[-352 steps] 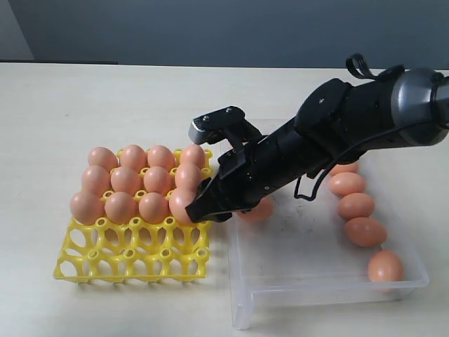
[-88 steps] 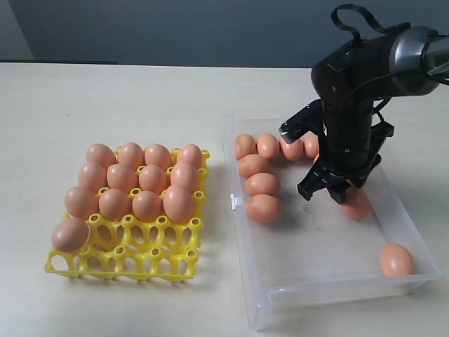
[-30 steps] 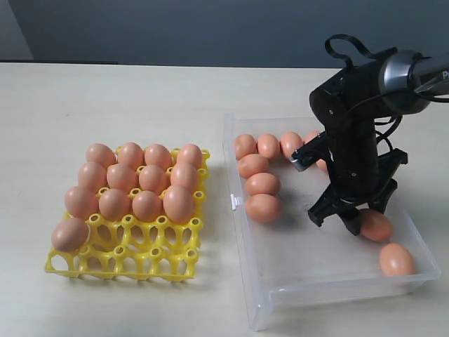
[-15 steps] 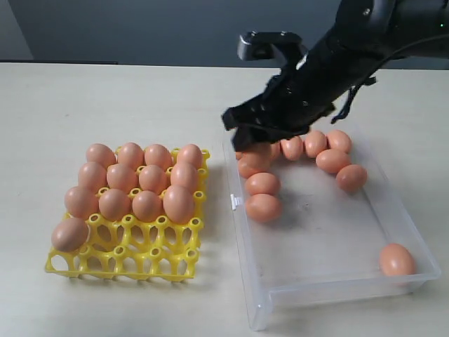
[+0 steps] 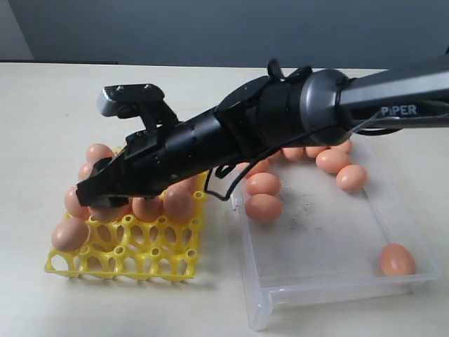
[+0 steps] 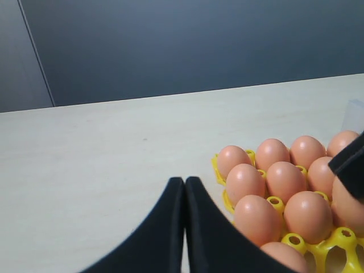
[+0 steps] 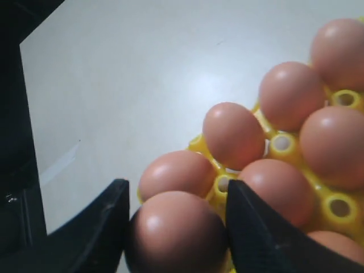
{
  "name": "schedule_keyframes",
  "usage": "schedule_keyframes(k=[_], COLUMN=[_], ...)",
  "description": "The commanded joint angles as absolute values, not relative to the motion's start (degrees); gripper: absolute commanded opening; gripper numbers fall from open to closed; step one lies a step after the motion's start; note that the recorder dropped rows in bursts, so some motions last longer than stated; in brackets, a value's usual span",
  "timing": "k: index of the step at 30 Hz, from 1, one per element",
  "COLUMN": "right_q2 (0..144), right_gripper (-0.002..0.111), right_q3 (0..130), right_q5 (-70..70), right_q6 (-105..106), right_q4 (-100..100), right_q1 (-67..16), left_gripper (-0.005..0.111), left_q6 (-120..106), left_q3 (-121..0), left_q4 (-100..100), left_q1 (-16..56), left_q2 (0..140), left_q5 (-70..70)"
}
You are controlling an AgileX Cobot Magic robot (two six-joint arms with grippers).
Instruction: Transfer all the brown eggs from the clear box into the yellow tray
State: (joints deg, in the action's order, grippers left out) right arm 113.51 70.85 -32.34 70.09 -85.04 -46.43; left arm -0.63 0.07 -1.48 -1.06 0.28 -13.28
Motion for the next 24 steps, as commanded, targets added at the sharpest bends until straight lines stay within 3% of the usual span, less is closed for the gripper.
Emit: schedule_keyframes(k=[1,24], right_q2=[114.43,117.36], right_gripper=[0.000,0.000], right_q3=[71.16,71.27], right_q5=[-31.68,-24.07], right_q6=[73.90,77.90], right_q4=[-88.68,-89.07], right_q1=[-48.78,-51.11], left_gripper=[0.000,0.000], left_q6=[-0.55,-0.55], left_q3=[0.00,0.00], left_q4=[-1.54,-1.54], left_q1=[-0.46,-0.46], left_q2=[0.00,0.00], left_q5=[-13.29,-13.29])
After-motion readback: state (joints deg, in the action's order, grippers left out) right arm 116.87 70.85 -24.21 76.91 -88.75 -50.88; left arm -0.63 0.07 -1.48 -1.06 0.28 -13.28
